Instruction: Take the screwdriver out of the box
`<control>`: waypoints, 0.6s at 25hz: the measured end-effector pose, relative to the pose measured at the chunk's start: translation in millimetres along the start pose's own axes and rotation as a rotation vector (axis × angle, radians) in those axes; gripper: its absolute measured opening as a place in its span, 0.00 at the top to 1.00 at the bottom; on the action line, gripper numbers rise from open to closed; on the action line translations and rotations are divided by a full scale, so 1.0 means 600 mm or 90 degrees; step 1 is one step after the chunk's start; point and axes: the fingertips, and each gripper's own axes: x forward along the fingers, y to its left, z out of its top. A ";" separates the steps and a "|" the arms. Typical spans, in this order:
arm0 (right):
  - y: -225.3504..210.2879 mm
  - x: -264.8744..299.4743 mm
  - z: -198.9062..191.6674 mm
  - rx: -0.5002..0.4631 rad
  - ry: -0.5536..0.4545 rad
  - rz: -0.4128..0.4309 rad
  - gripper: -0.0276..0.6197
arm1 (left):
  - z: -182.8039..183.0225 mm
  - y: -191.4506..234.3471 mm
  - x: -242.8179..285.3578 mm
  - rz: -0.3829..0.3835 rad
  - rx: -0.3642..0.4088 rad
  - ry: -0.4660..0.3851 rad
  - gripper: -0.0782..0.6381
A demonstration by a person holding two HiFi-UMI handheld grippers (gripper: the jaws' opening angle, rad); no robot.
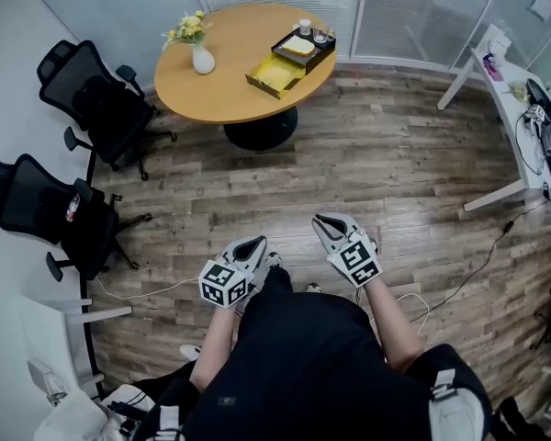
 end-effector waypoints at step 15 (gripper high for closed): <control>0.020 0.187 0.071 -0.024 0.027 0.030 0.92 | 0.053 0.208 -0.006 -0.038 -0.011 -0.017 0.88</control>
